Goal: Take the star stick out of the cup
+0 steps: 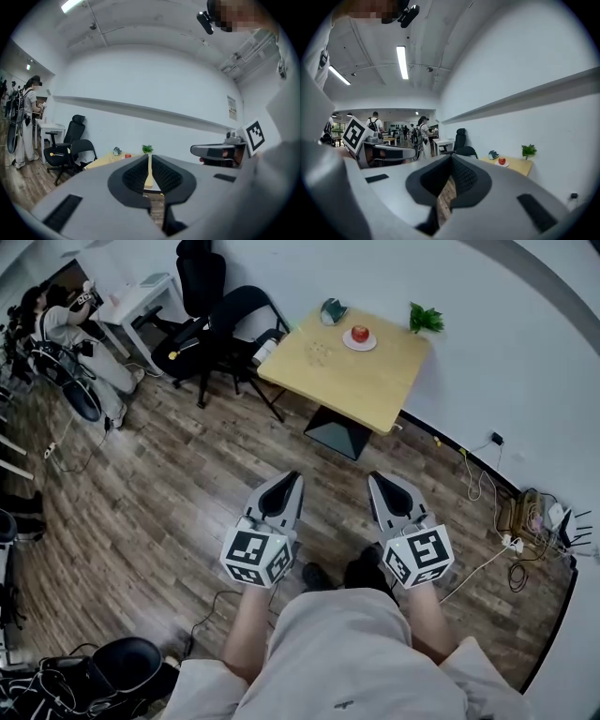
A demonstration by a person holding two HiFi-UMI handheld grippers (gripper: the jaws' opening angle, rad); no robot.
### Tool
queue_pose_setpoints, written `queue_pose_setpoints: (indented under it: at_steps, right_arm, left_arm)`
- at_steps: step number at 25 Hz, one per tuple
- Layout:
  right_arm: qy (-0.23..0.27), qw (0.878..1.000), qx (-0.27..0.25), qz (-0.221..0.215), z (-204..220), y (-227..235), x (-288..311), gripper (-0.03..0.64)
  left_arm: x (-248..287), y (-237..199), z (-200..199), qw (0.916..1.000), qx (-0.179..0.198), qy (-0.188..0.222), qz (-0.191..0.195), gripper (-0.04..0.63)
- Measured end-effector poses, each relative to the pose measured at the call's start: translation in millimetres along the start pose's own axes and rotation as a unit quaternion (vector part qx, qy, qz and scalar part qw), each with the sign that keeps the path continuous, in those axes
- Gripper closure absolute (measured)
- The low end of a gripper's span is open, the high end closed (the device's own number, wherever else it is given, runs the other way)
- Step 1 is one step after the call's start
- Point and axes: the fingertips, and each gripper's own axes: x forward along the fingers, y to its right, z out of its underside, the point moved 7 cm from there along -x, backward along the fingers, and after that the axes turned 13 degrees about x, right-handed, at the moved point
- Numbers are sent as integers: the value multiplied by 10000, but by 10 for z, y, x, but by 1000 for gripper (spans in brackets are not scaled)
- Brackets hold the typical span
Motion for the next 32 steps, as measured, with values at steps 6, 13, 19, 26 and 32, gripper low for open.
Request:
queue_pose_setpoints:
  at_steps: [6,13,19,26,32]
  right_arm:
    - [-60,9999,87,24,79,-59,2,617]
    - [-177,9998,-38,-63,90,-113,98,599]
    - [-268,9996,-68,-113,89,8,259,548]
    - [-288,9994,-76,-189,-16,213,507,511]
    - [-289,9994,14,-182,-129,558,815,511]
  left_arm:
    - [-156,-27,52,10000,-25,46,-25,572]
    - [-196,-134,60,9996,-44,52,-259,571]
    - [-20,-198,72,9998,28,38,-195,566]
    - [304,-307,-7,9998,84,26,-172,512]
    - [697,-493,-39,9996,44,-61,-287,511]
